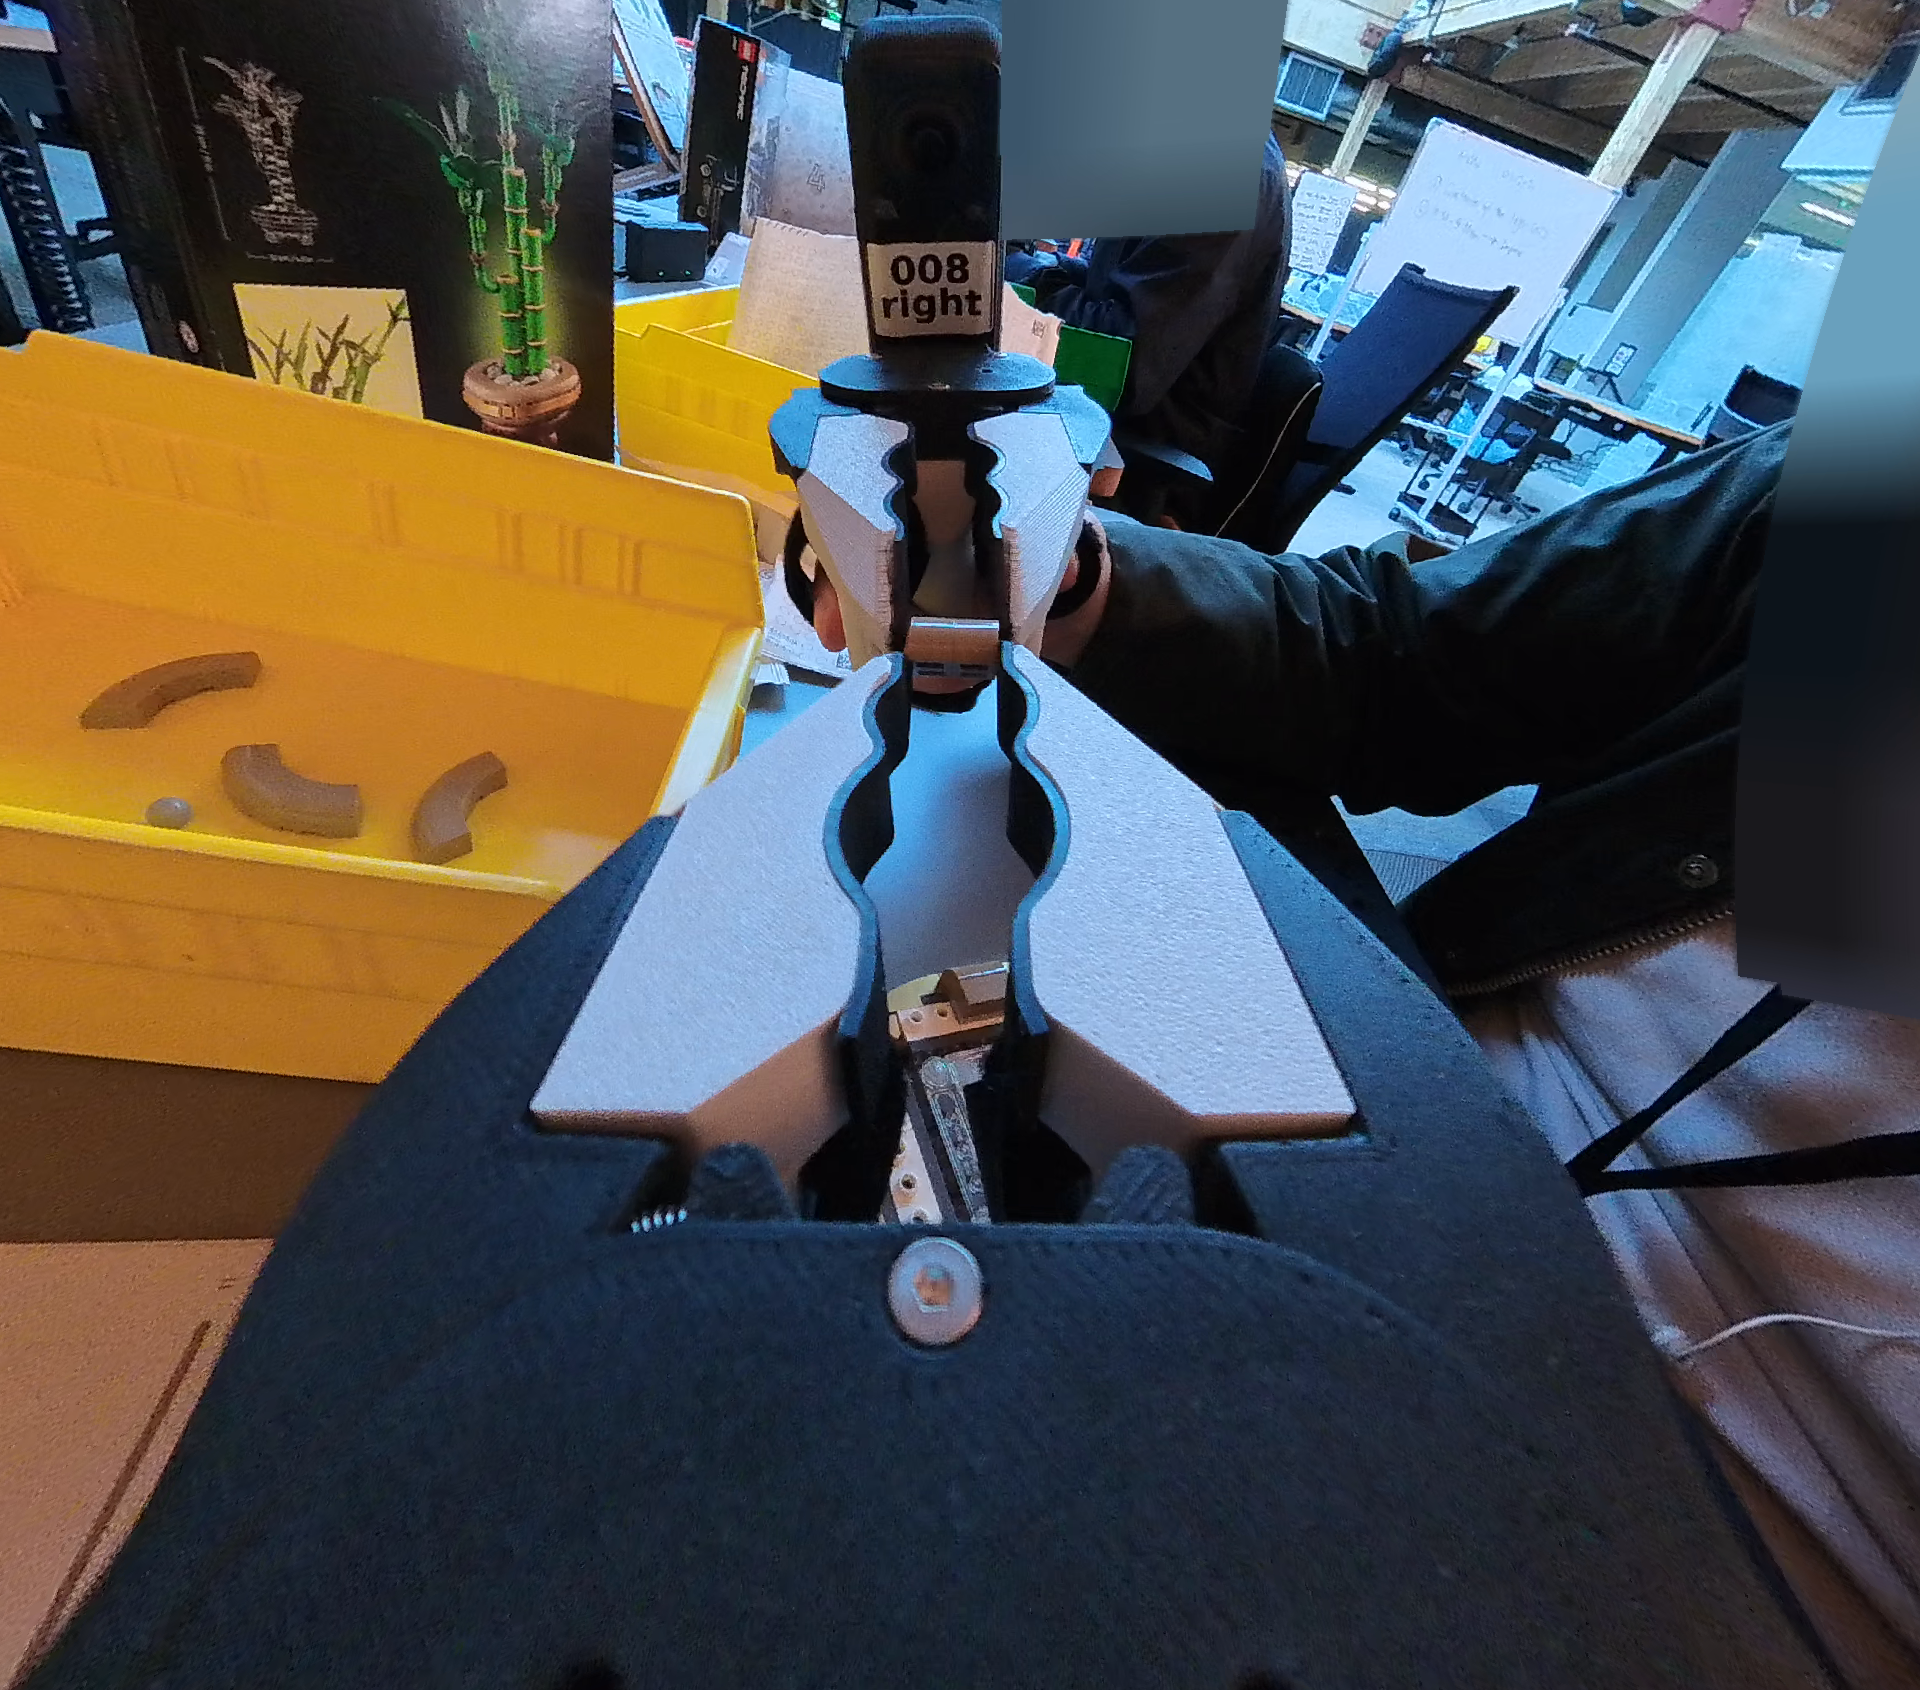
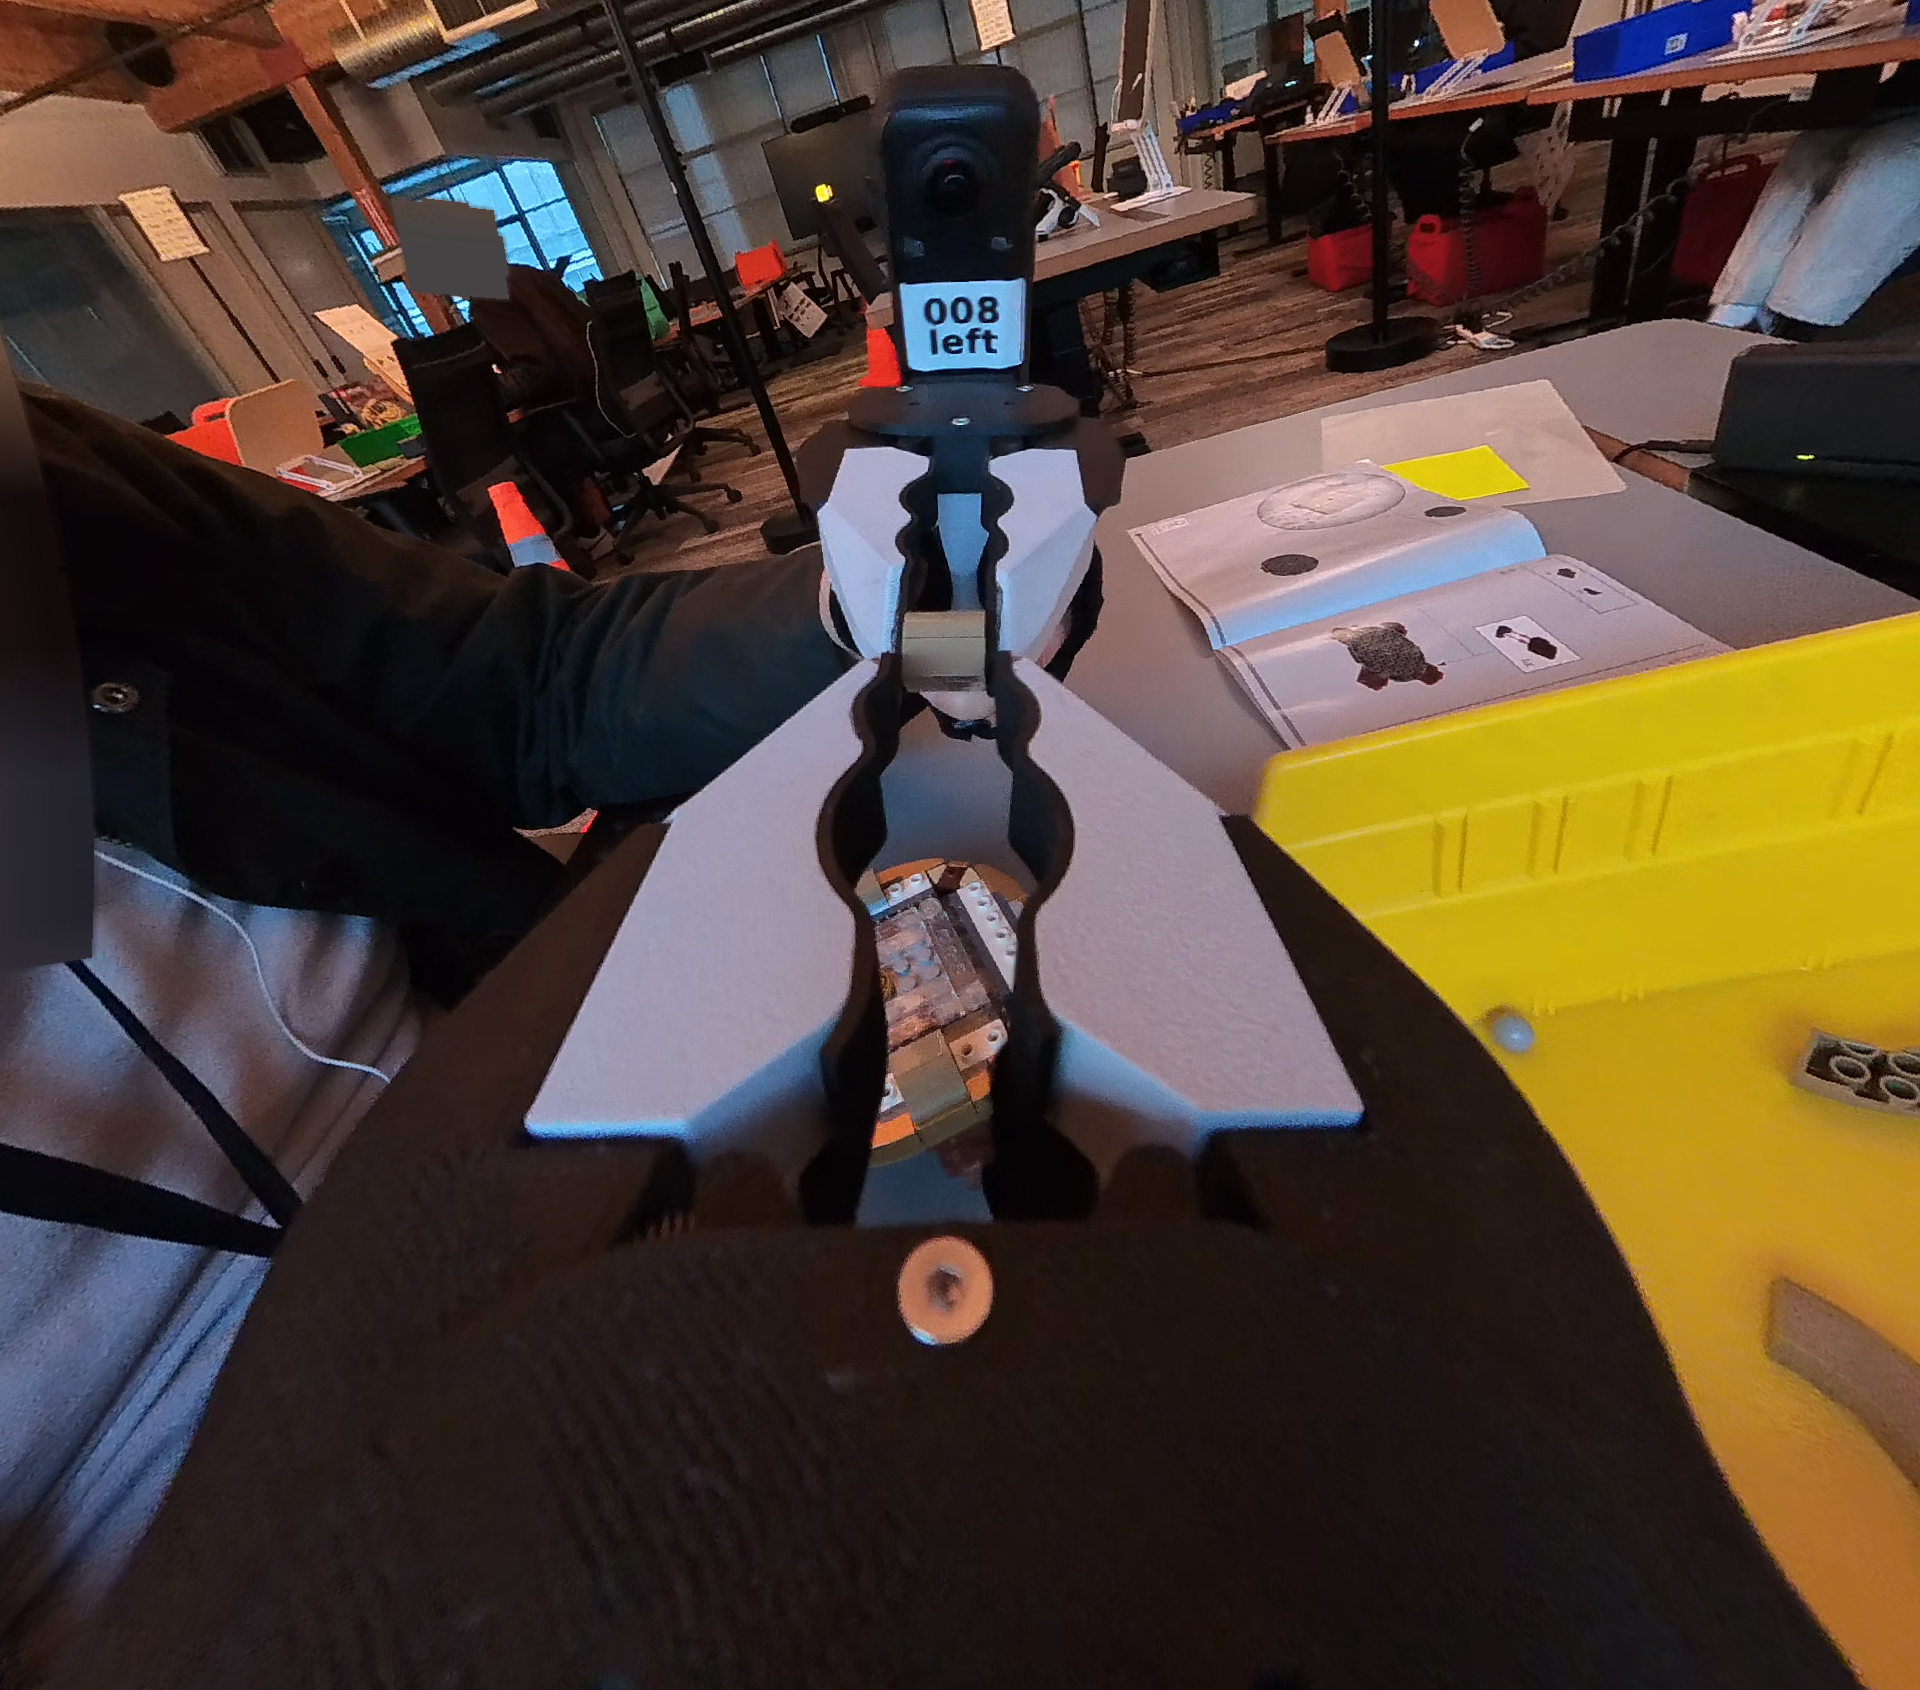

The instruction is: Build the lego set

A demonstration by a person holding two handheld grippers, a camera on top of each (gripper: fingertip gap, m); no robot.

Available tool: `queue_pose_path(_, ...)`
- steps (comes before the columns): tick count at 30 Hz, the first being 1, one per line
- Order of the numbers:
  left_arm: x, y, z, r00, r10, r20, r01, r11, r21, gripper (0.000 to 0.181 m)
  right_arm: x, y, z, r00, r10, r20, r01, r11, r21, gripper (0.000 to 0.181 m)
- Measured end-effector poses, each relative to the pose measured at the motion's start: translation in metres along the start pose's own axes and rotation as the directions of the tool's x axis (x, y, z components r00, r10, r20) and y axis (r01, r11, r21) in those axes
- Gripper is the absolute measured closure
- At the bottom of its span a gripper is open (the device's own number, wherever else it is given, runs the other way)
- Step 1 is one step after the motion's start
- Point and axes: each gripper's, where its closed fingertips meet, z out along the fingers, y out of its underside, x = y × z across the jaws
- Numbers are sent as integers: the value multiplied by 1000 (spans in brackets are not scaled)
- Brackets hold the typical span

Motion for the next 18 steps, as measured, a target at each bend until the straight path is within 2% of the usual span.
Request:
queue_pose_path(9, -4, 3, 0, 1000, -27, 16, 27, 1000, -8, 166, 3, 3, 0, 999, -36, -38, 34, 998, -44, 168)
queue_pose_path(18, -9, 9, 0, 999, -27, 39, 29, 999, -42, 167, 8, 9, -1, 1000, 14, -21, -15, 999, -46, 168)
